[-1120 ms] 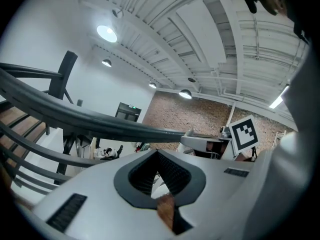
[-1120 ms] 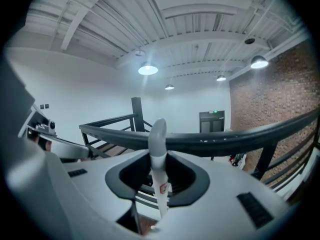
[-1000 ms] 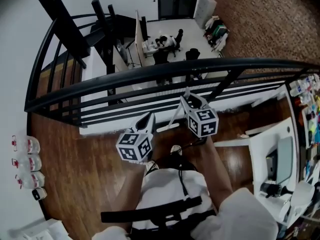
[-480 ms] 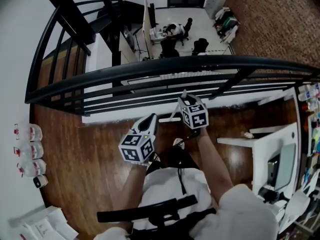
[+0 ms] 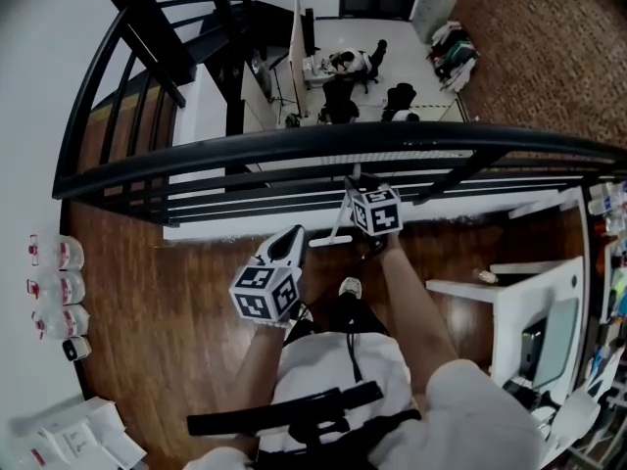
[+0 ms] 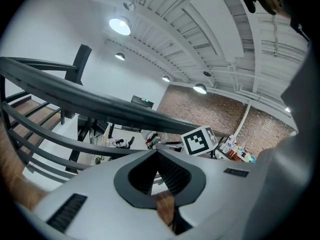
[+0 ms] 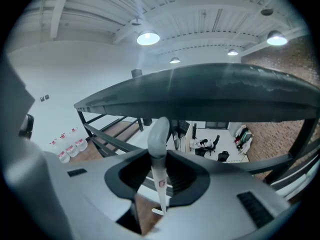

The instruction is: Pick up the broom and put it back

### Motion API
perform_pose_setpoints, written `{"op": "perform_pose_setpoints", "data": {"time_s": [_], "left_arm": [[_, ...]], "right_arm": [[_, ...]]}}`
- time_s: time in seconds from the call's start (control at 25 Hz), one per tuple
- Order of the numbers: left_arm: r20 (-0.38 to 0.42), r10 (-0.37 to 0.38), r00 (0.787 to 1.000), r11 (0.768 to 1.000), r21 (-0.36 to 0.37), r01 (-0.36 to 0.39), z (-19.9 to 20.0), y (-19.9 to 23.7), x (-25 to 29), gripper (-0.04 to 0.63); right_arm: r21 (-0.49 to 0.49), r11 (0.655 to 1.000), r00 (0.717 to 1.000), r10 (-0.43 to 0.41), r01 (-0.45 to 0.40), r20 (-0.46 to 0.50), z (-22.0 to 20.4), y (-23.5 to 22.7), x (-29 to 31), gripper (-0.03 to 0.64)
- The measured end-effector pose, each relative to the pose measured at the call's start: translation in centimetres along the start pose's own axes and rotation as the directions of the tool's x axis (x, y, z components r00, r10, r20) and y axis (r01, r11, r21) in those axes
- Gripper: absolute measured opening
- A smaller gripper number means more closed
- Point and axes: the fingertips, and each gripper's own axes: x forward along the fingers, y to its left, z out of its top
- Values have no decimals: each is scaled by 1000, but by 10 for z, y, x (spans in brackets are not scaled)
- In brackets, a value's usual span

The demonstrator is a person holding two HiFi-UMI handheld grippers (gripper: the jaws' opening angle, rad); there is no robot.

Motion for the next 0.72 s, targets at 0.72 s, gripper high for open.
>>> {"op": "perform_pose_setpoints", "data": {"time_s": [0.72], "left_arm": [[10, 3, 1000, 1000, -13, -2, 6, 17, -11, -12]], "right_arm": [[14, 999, 999, -44, 44, 8, 16, 3, 3, 199]]}}
